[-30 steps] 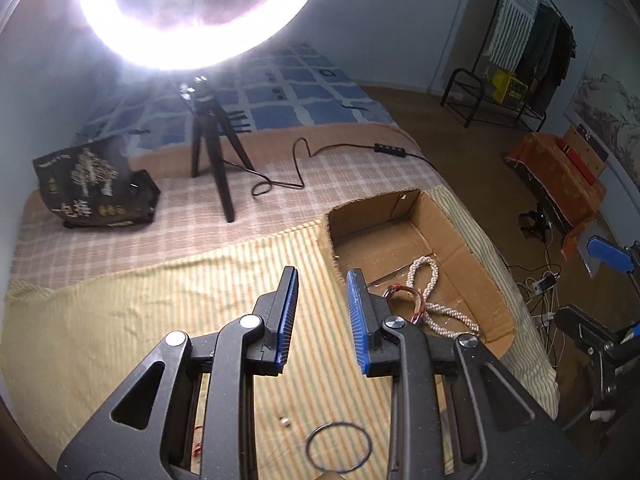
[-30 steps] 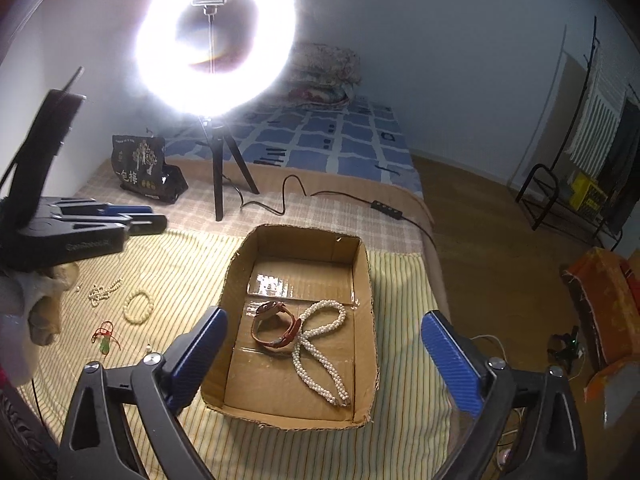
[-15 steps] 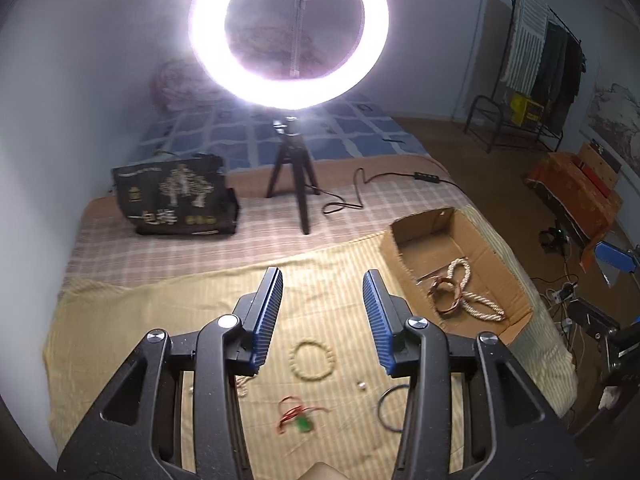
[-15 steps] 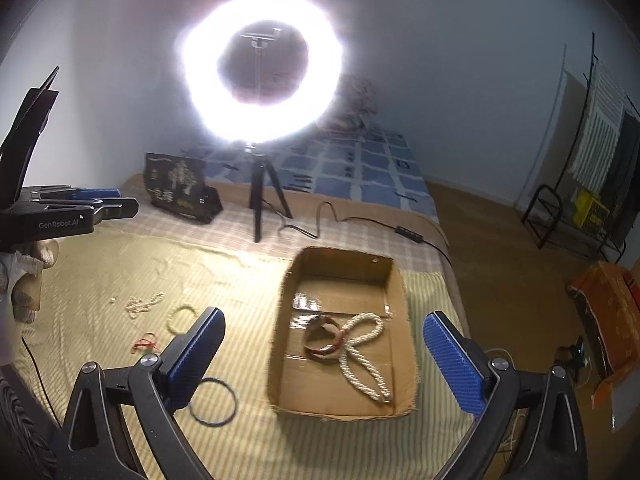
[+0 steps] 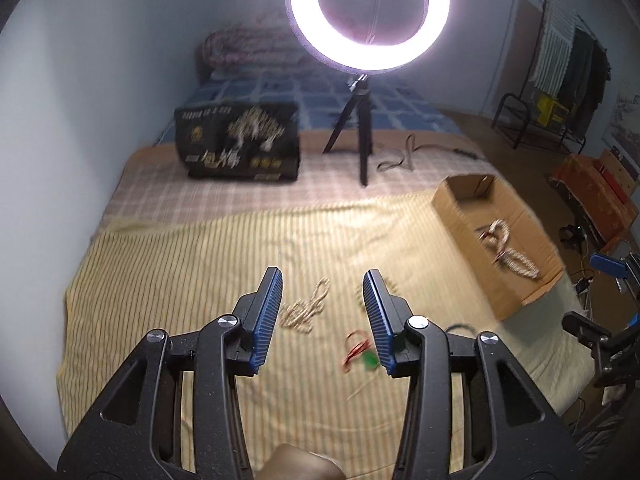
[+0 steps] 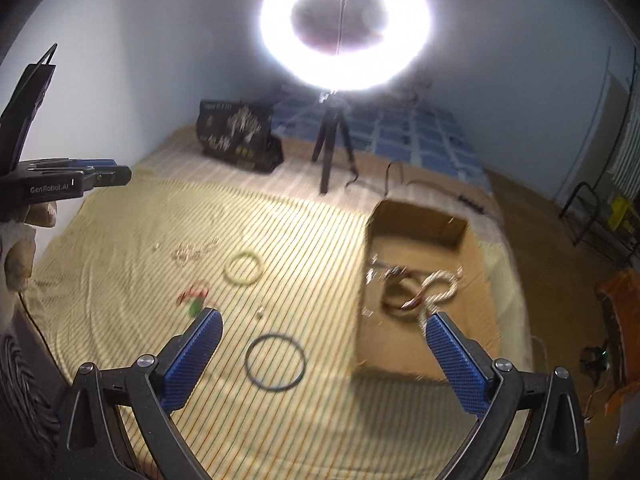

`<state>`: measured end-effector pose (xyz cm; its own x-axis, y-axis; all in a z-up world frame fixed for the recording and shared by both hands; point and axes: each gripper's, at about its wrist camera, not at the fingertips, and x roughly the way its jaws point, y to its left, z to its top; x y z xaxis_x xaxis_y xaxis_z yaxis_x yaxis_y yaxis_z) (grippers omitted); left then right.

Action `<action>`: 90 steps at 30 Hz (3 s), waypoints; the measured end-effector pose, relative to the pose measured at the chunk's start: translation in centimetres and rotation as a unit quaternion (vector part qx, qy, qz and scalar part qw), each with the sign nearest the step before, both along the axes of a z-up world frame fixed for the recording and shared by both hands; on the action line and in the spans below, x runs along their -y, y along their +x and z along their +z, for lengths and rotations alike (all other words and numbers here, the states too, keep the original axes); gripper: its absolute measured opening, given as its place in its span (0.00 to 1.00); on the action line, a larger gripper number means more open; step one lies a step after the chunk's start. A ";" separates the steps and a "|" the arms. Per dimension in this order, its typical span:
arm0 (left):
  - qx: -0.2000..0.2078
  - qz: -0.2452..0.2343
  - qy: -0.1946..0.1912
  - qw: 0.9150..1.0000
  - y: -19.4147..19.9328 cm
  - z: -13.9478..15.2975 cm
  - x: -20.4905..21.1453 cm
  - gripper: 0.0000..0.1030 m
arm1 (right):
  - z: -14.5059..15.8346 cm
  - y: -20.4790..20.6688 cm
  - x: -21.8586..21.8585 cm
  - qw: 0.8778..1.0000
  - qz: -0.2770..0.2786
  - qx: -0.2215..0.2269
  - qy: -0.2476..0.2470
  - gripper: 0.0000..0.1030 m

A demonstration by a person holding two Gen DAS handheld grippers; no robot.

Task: Organize jewelry
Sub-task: 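Move both tools back over the remaining jewelry on the bed, then grasp the blue bangle with the right gripper while the left grasps the jade pendant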

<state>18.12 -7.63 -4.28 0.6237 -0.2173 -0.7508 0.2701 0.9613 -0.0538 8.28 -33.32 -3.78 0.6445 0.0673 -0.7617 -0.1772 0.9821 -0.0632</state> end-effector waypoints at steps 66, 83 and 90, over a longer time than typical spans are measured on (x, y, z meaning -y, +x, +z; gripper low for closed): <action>-0.154 -0.056 0.038 0.986 1.8 -16.4 7.1 0.30 | -14.9 2.9 -7.0 0.978 0.113 -0.176 -0.025 0.31; -0.154 -0.036 0.010 0.987 1.9 -15.4 5.7 0.16 | -13.4 2.9 -5.4 0.978 0.099 -0.180 0.040 0.01; -0.138 -0.024 -0.006 0.990 1.7 -13.7 4.5 0.16 | -11.1 2.8 -4.2 0.982 0.076 -0.156 0.081 0.01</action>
<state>19.85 -12.13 -18.00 0.3842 -0.2516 -0.8883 0.2890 0.9466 -0.1431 11.07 -29.13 -14.88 0.3547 0.2808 -0.8918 -0.3077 0.9358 0.1723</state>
